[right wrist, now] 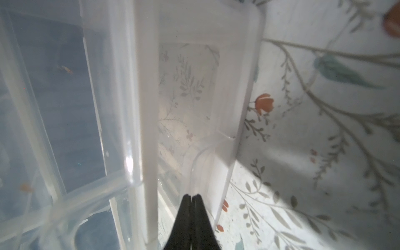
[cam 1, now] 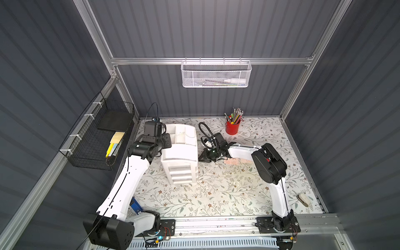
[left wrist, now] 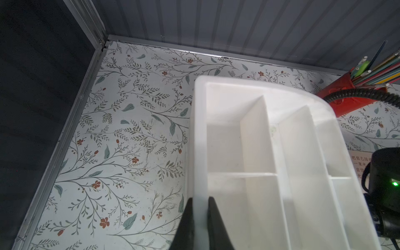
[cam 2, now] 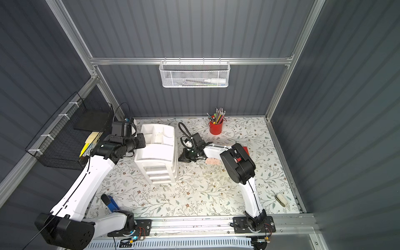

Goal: Take the postcards out of the drawer
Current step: Close the drawer in the storage box, then move the storage box to the center of the board.

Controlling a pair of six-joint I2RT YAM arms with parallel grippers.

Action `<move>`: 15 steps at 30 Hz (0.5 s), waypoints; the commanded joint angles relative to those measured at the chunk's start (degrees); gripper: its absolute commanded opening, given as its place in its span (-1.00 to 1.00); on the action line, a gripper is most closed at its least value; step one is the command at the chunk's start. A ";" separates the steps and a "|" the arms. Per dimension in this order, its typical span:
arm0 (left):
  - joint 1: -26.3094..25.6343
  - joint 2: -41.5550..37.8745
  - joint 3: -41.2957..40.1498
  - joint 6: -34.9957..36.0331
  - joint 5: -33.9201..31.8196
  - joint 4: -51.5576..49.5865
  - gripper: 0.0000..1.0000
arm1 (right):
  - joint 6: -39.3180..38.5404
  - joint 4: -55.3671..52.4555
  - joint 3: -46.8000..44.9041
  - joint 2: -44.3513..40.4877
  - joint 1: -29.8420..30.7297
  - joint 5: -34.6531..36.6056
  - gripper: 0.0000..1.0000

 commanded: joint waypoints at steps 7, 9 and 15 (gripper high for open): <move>-0.42 3.69 1.10 -3.37 3.23 2.59 -1.00 | -3.67 -2.13 -6.75 -11.54 -4.96 2.04 -0.63; -0.42 4.42 1.64 -3.49 3.17 3.04 -1.00 | -4.57 -3.01 -8.48 -13.79 -5.83 2.80 -0.62; -0.42 7.82 4.25 -3.63 3.48 4.66 -1.00 | -5.89 -4.08 -14.52 -19.93 -8.08 3.59 -0.60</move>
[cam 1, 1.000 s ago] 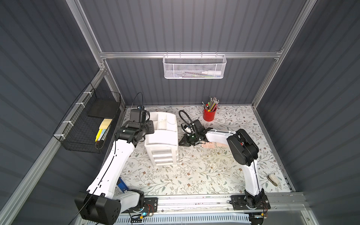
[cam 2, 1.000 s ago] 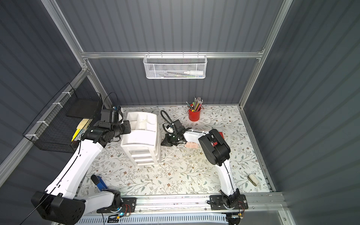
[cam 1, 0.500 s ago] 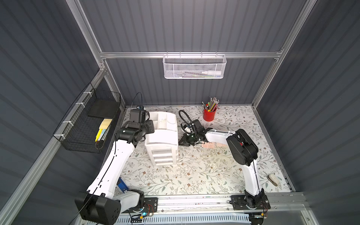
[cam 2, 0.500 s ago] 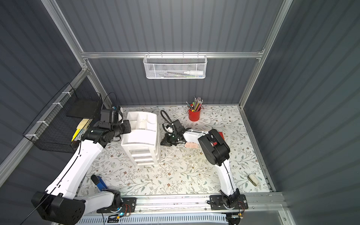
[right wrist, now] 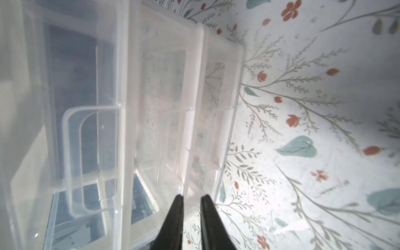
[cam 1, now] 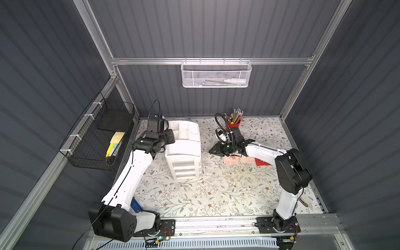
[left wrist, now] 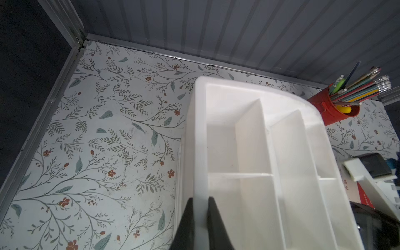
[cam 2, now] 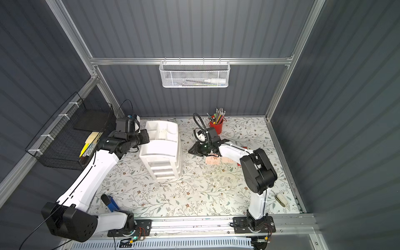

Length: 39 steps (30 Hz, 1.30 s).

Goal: Take the postcards out of the drawer
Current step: Move the storage box to the center of the board.

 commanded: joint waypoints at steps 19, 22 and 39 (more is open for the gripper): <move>-0.34 14.93 10.03 3.47 9.56 8.03 -1.00 | -4.45 -5.86 -13.00 -13.60 -4.51 3.63 -0.58; -0.26 17.21 12.78 3.67 7.48 5.89 -1.00 | -4.78 -6.61 -13.80 -15.10 -4.97 3.75 -0.58; -0.28 19.73 11.13 -7.40 7.13 10.76 -1.00 | -4.74 -7.52 -16.14 -18.44 -6.22 4.63 -0.56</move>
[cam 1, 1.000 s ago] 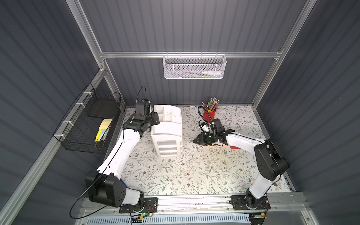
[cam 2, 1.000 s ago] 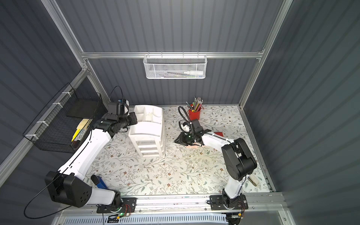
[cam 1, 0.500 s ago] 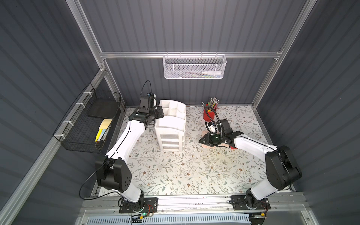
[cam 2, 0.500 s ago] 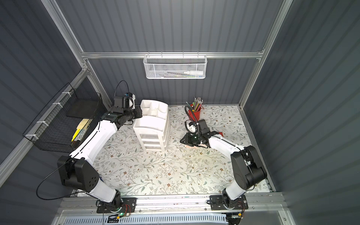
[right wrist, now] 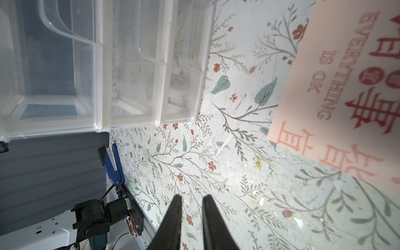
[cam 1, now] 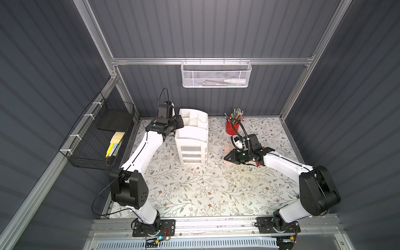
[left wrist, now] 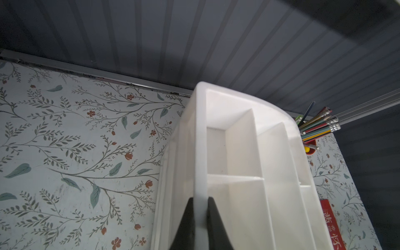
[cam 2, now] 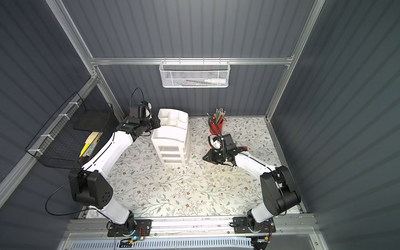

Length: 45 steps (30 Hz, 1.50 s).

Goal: Take the postcards out of the drawer
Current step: Move the storage box to the center of the board.

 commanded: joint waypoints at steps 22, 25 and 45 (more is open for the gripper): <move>-0.35 -0.23 1.94 0.97 0.08 -3.15 -0.41 | -0.72 0.52 -2.09 -1.63 -0.50 0.02 -0.56; -0.33 -0.46 2.69 1.60 0.43 -3.43 -0.36 | -0.66 0.68 -2.10 -1.46 -0.58 0.05 -0.56; -0.32 -7.11 5.91 6.93 -6.39 -7.38 -0.06 | -1.64 -0.46 -2.45 -4.06 -1.98 1.41 -0.31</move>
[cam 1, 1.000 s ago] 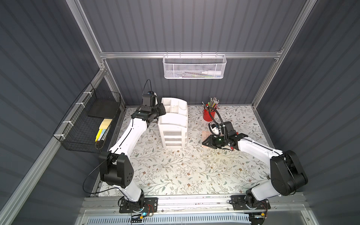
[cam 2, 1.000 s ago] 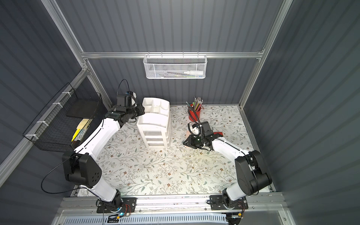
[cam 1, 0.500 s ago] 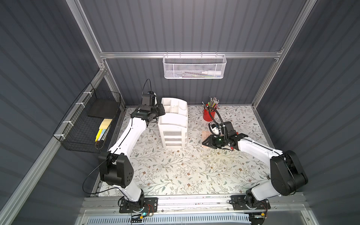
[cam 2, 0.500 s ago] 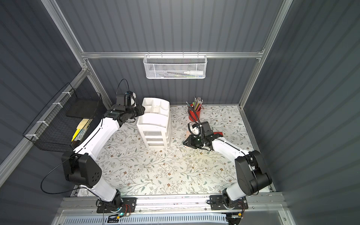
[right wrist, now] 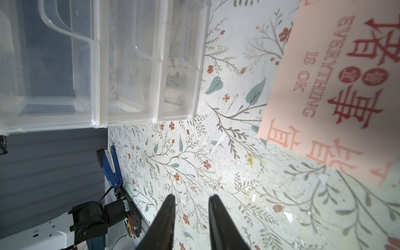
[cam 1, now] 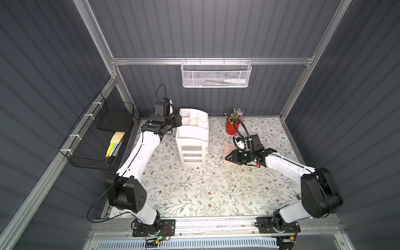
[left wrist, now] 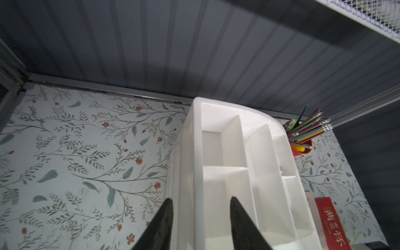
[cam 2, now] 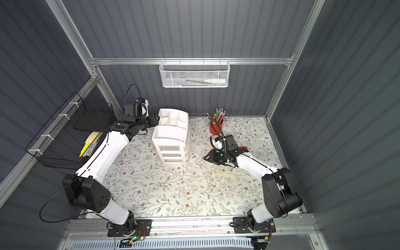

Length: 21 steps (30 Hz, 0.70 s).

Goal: Take the postcards out of the drawer
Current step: Move the storage box to the center of the board.

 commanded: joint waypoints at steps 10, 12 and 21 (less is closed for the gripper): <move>-0.29 -10.73 1.25 6.40 -12.57 -3.09 0.27 | -1.45 -1.18 -2.50 -8.43 -3.65 4.03 0.13; -0.25 -11.78 0.83 6.95 -14.09 -3.68 0.29 | -1.40 -0.92 -3.59 -10.71 -5.03 4.68 0.28; -0.24 -15.57 -2.08 7.04 -17.99 -5.81 0.89 | -6.61 -4.56 -6.02 -24.66 -12.56 7.82 0.98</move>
